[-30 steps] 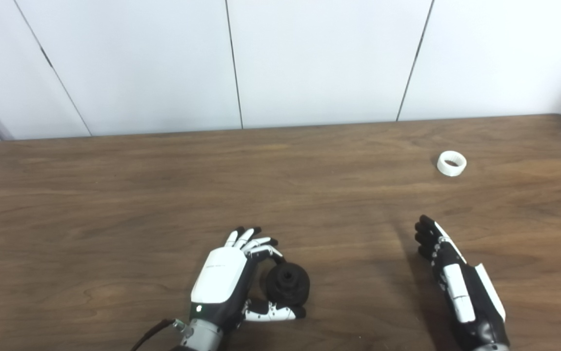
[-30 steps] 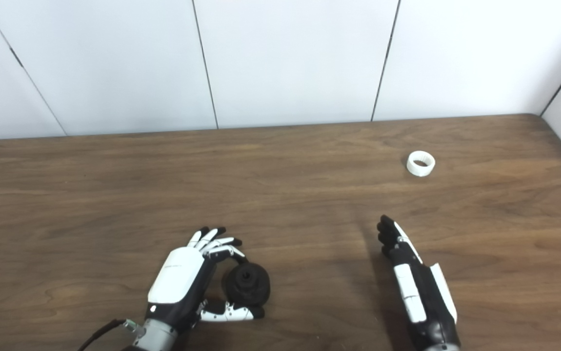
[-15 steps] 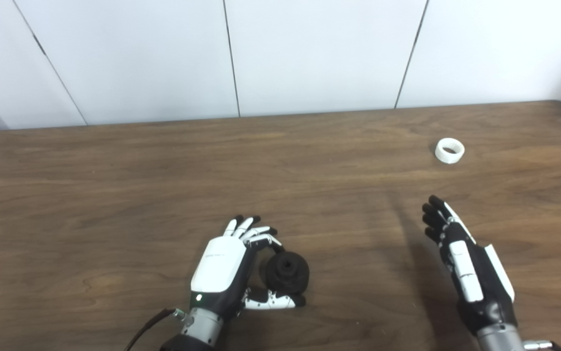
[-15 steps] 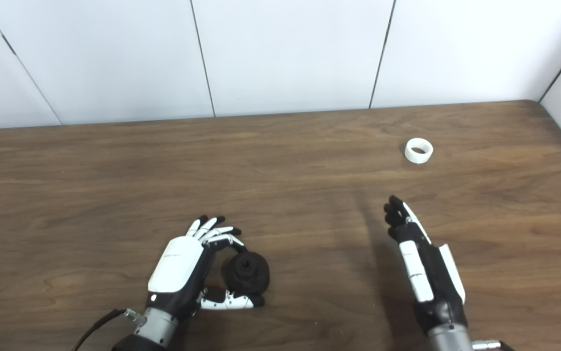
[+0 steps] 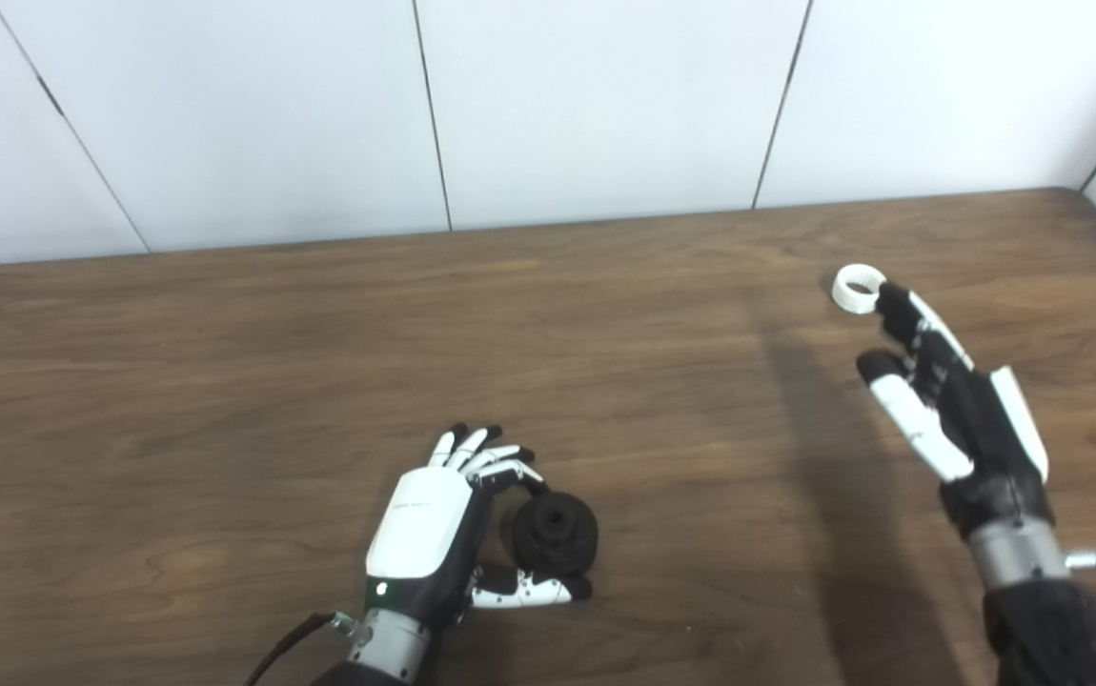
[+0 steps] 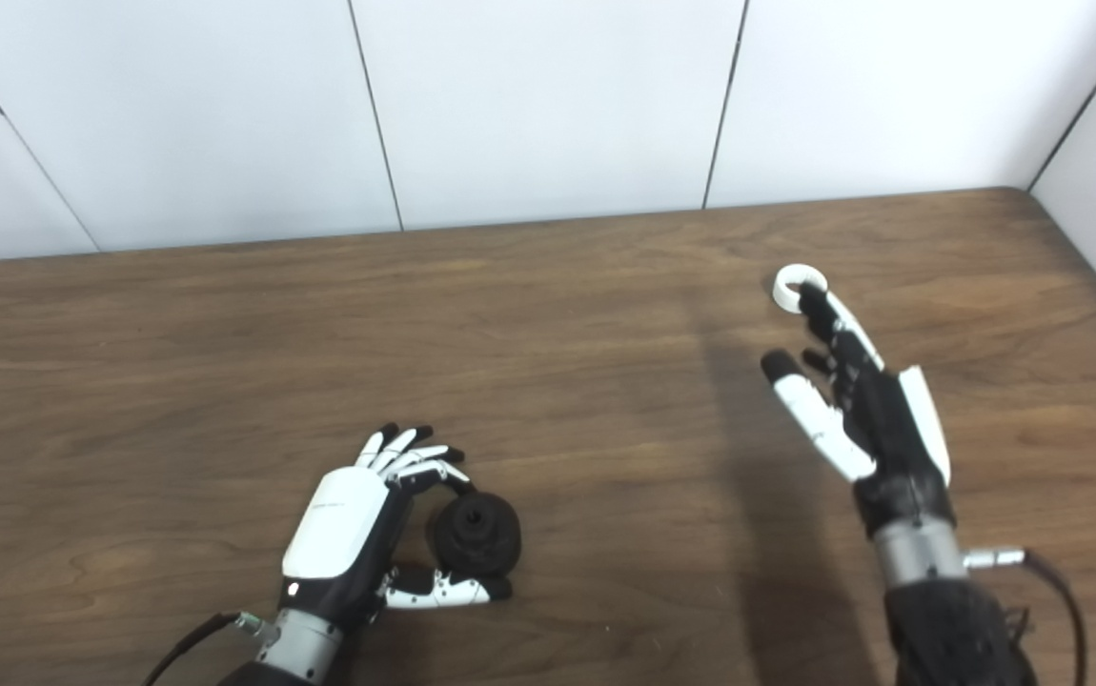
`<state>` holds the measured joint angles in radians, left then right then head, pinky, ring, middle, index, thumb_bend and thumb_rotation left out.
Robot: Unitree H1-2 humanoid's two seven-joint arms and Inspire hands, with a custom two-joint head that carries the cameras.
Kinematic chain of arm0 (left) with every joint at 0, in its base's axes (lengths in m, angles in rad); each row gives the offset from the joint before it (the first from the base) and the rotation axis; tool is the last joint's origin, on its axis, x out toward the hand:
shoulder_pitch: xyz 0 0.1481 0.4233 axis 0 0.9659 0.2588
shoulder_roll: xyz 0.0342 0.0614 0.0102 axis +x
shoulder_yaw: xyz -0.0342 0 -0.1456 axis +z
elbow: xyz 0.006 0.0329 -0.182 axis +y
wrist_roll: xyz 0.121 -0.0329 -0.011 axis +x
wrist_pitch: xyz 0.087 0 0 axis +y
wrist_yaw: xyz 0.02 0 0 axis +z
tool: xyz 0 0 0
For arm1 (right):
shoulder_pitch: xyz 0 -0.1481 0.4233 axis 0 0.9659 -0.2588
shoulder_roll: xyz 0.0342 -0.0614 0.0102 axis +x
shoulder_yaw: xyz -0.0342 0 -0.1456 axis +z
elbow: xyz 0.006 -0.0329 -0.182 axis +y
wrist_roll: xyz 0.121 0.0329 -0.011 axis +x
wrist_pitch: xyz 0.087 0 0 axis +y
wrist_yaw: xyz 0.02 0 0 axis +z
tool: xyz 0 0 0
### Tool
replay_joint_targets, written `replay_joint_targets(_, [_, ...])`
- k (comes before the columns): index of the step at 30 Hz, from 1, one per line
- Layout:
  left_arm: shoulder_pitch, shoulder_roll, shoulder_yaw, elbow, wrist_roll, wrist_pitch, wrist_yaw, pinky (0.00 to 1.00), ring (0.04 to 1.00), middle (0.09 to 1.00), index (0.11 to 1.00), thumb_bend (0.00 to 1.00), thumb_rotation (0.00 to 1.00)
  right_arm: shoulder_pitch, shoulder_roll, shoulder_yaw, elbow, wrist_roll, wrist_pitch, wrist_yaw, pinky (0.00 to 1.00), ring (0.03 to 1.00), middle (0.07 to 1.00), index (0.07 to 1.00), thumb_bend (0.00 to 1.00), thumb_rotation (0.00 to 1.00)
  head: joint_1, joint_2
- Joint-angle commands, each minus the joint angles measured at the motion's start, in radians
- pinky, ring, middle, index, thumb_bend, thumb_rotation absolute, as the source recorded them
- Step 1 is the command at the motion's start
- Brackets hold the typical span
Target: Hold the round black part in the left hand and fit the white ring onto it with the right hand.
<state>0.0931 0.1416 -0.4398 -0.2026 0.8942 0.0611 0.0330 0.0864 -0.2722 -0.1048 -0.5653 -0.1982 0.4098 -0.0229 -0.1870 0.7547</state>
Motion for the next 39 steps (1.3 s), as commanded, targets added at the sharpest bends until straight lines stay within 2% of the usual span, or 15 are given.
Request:
replay_joint_targets(1, [0.017, 0.014, -0.001, 0.025, 0.022, 0.004, -0.009, 1.0, 0.925, 0.792, 0.483, 0.52, 0.06, -0.05, -0.034, -0.008, -0.025, -0.049, 0.016, 0.011, 0.9, 0.929, 0.929, 0.897, 0.59, 0.59, 0.0, 0.0])
replay_joint_targets(6, [0.022, 0.024, 0.001, 0.011, 0.029, 0.019, -0.029, 1.0, 0.929, 0.797, 0.483, 0.52, 0.06, -0.131, -0.097, 0.005, 0.022, -0.157, 0.045, 0.028, 0.89, 0.904, 0.906, 0.875, 0.63, 0.53, -0.027, -0.011])
replay_joint_targets(10, [0.024, 0.028, 0.005, 0.013, 0.027, 0.012, -0.021, 1.0, 0.925, 0.795, 0.483, 0.52, 0.06, -0.197, -0.154, 0.02, 0.086, -0.219, 0.031, 0.047, 0.91, 0.923, 0.912, 0.862, 0.72, 0.39, -0.05, -0.017])
replay_joint_targets(14, [0.025, 0.035, 0.01, 0.014, 0.027, 0.01, -0.019, 1.0, 0.925, 0.796, 0.483, 0.52, 0.06, -0.266, -0.2, 0.036, 0.16, -0.272, 0.042, 0.07, 0.93, 0.945, 0.925, 0.851, 0.77, 0.31, -0.079, -0.023])
replay_joint_targets(20, [0.028, 0.043, 0.012, 0.009, 0.04, 0.015, -0.022, 1.0, 0.918, 0.793, 0.484, 0.52, 0.06, -0.353, -0.257, 0.056, 0.296, -0.339, 0.054, 0.109, 0.91, 0.964, 0.944, 0.84, 0.81, 0.34, -0.088, -0.025])
replay_joint_targets(29, [0.038, 0.047, 0.021, 0.001, 0.034, 0.011, -0.016, 1.0, 0.914, 0.791, 0.484, 0.52, 0.05, -0.464, -0.322, 0.091, 0.506, -0.383, 0.055, 0.153, 0.89, 0.956, 0.938, 0.829, 0.81, 0.28, -0.108, -0.028])
replay_joint_targets(34, [0.043, 0.051, 0.022, -0.01, 0.04, 0.011, -0.023, 1.0, 0.913, 0.792, 0.484, 0.52, 0.05, -0.518, -0.339, 0.113, 0.584, -0.411, 0.059, 0.187, 0.9, 0.951, 0.931, 0.815, 0.81, 0.25, -0.117, -0.025])
replay_joint_targets(39, [0.051, 0.049, 0.031, -0.018, 0.028, 0.001, -0.012, 1.0, 0.907, 0.785, 0.483, 0.52, 0.05, -0.585, -0.358, 0.144, 0.668, -0.431, 0.059, 0.234, 0.91, 0.947, 0.926, 0.801, 0.83, 0.25, -0.128, -0.024])
